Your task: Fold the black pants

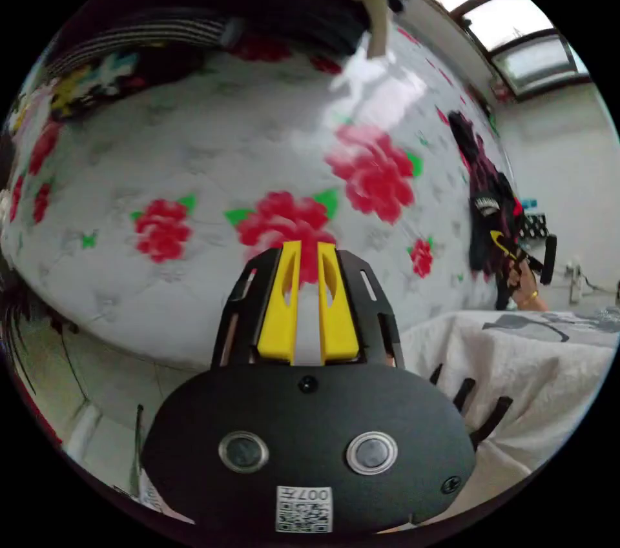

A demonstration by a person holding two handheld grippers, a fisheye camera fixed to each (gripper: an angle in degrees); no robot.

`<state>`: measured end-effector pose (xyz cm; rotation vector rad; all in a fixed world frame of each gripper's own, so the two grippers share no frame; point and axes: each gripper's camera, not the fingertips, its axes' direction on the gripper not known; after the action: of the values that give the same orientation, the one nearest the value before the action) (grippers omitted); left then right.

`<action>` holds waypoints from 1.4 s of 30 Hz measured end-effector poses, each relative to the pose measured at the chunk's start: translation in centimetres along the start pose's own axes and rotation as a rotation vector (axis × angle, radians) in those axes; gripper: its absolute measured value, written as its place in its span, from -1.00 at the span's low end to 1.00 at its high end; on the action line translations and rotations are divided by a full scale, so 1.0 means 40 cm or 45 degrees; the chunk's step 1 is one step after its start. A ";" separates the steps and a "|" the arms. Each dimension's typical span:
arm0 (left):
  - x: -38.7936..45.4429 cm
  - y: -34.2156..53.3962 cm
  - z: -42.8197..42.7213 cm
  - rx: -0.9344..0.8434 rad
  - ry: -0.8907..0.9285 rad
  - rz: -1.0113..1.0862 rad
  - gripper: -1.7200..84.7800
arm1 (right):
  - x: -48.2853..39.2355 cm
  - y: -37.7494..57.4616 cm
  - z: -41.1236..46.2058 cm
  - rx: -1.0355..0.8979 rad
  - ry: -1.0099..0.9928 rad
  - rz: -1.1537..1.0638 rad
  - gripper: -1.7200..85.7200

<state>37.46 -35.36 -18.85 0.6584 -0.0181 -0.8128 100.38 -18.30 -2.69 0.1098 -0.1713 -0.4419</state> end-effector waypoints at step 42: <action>0.334 0.089 0.086 0.060 -0.012 0.182 -0.84 | -0.171 -0.276 -0.504 0.895 -0.558 -0.416 -0.86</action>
<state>48.27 -44.50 -17.19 0.6896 -0.0918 -0.6791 93.53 -23.87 -24.97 0.7406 -0.7455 -0.7139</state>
